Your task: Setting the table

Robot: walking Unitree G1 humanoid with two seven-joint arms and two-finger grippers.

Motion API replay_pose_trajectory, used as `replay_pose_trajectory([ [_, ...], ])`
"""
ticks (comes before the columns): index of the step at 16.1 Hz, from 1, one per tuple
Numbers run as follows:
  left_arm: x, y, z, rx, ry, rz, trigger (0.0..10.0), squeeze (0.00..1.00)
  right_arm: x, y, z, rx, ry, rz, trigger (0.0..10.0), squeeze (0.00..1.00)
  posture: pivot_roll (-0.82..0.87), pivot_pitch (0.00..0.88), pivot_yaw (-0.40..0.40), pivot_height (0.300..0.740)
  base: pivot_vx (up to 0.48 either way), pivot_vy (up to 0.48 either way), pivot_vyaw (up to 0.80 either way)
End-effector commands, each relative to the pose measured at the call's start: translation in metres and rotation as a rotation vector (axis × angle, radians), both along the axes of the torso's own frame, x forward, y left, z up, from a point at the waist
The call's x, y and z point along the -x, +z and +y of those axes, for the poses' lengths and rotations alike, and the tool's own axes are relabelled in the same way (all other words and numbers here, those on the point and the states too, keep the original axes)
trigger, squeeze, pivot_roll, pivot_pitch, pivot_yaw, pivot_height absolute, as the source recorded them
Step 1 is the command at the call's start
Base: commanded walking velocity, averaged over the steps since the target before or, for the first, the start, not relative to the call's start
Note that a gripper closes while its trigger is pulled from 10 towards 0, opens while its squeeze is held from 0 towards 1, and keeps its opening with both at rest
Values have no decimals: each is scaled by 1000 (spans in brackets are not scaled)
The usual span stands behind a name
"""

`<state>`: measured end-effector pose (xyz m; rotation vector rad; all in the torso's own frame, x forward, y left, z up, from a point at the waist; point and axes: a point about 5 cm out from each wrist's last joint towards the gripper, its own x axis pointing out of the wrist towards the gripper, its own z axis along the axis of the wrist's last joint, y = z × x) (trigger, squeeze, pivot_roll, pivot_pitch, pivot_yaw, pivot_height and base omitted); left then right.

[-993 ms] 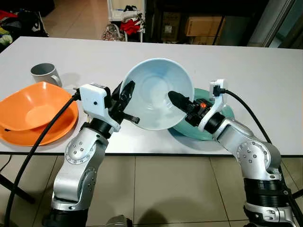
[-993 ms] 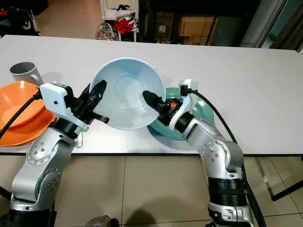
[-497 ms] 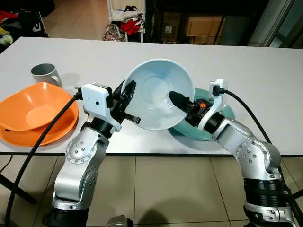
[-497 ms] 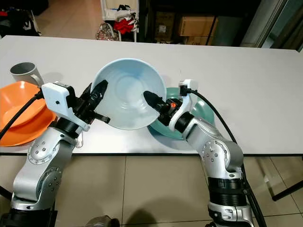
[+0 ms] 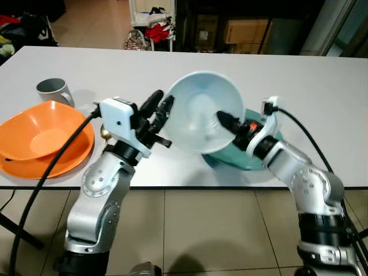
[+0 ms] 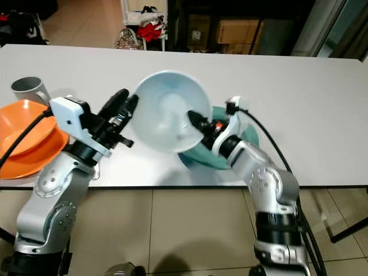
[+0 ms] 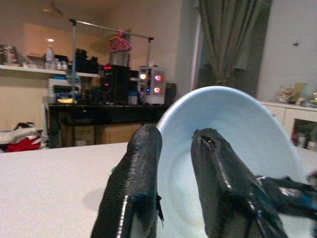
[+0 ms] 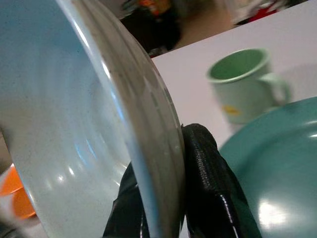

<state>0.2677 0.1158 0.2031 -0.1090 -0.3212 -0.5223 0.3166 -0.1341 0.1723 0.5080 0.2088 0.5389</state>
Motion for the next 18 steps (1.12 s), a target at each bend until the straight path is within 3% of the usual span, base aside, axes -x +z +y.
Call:
replay_pose_trajectory([
  [1, 2, 4, -4, -18, -23, -23, 10000, 933, -10, 9, -10, -8, -105, -18, 0, 0, 64, 0, 19, 740, 0, 0, 0],
  [2, 3, 4, -5, -16, -26, -23, 10000, 0, -15, 7, -16, 1, -167, 7, 0, 0, 64, 0, 19, 740, 0, 0, 0],
  [4, 3, 5, -5, -9, -28, -24, 10000, 0, -19, 3, -23, 12, -220, 38, 0, 0, 63, 0, 19, 740, 0, 0, 0],
  [5, 3, 7, -4, -2, -31, -26, 10000, 0, -29, -8, -45, 51, -359, 131, 0, 0, 65, 0, 18, 740, 0, 0, 0],
  [6, 4, 6, -4, -12, -37, -20, 10000, 0, -34, -11, -55, 56, -405, 175, 157, 0, 62, 0, 21, 740, 0, 0, 0],
  [7, 6, 3, -5, -38, -61, -3, 10000, 0, -39, -14, -64, 68, -441, 233, 9137, 0, 62, 0, 21, 740, 0, 0, 0],
  [8, 9, -3, -7, -79, -113, 39, 10000, 0, -44, -19, -72, 55, -473, 321, 10000, 0, 64, 0, 22, 740, 0, 0, 0],
  [9, 11, -7, -9, -110, -155, 69, 10000, 0, -46, -21, -75, 49, -482, 360, 10000, 0, 65, 0, 21, 740, 0, 0, 0],
  [10, 18, -16, -11, -174, -234, 137, 10000, 0, -49, -26, -75, -24, -458, 465, 10000, 0, 66, 0, 22, 740, 0, 0, 0],
  [12, 24, -23, -11, -224, -286, 177, 10000, 0, -51, -28, -70, -108, -414, 525, 10000, 0, 67, 0, 24, 740, 0, 0, 0],
  [15, 27, -25, -11, -250, -325, 209, 10000, 0, -53, -30, -67, -150, -383, 590, 10000, 0, 68, 0, 26, 740, 0, 0, 0],
  [17, 36, -32, -12, -325, -407, 290, 10000, 0, -53, -34, -62, -309, -360, 715, 10000, 0, 70, 0, 24, 740, 0, 0, 0],
  [18, 37, -32, -12, -318, -408, 293, 10000, 0, -52, -36, -63, -381, -374, 757, 10000, 0, 71, 0, 21, 740, 0, 0, 0],
])
